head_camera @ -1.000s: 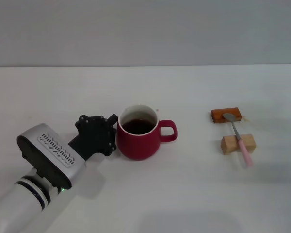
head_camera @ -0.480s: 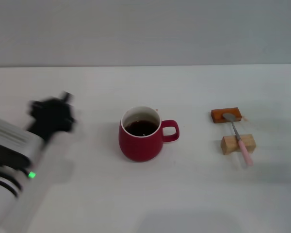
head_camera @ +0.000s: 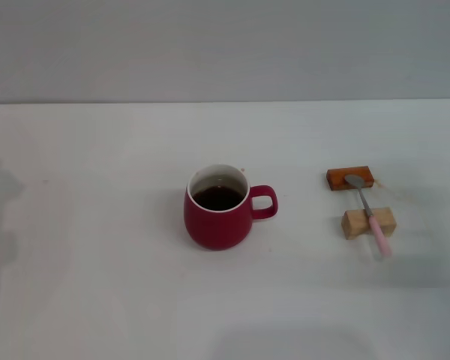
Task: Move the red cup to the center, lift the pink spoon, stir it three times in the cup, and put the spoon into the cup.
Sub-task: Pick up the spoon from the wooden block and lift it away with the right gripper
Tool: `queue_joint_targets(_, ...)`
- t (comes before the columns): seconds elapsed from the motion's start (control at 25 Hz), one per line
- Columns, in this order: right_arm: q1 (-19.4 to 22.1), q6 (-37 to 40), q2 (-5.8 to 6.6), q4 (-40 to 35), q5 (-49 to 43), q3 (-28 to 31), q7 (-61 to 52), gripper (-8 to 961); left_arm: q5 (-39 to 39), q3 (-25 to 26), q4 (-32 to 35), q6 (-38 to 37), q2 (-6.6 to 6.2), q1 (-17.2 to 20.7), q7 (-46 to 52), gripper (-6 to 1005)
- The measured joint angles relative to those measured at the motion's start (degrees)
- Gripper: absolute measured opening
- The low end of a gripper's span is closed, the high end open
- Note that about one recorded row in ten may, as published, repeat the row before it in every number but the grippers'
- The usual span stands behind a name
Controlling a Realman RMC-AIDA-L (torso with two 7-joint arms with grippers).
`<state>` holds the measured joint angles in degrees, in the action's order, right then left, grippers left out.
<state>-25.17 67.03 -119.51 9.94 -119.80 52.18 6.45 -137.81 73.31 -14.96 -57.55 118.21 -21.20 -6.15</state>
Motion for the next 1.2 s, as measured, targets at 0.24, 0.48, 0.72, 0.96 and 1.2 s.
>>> queue_joint_targets(0.24,5.9,-0.7,0.02,8.1,0.1,-0.8,0.3,530,0.0,6.4,2.3,4.2,-0.82,-0.8,10.0,108)
queue_joint_targets(0.48,16.1,0.1,0.49,21.1,0.0,-4.1,5.0,530,-0.5,9.8,3.0,7.0,-1.24,-2.4,9.8,226)
queue_joint_targets(0.72,26.1,-0.6,0.86,36.0,0.0,-9.4,17.8,530,-0.5,10.0,3.2,7.1,-1.46,-4.1,8.6,479)
queue_joint_targets(0.96,33.4,-5.3,1.36,46.9,0.0,-16.9,25.2,529,-0.3,10.6,3.2,7.2,-1.57,-4.8,6.2,609)
queue_joint_targets(1.2,33.9,-7.8,1.79,48.2,0.8,-20.3,25.2,529,-0.5,11.7,3.8,7.4,-1.92,-4.9,6.1,783)
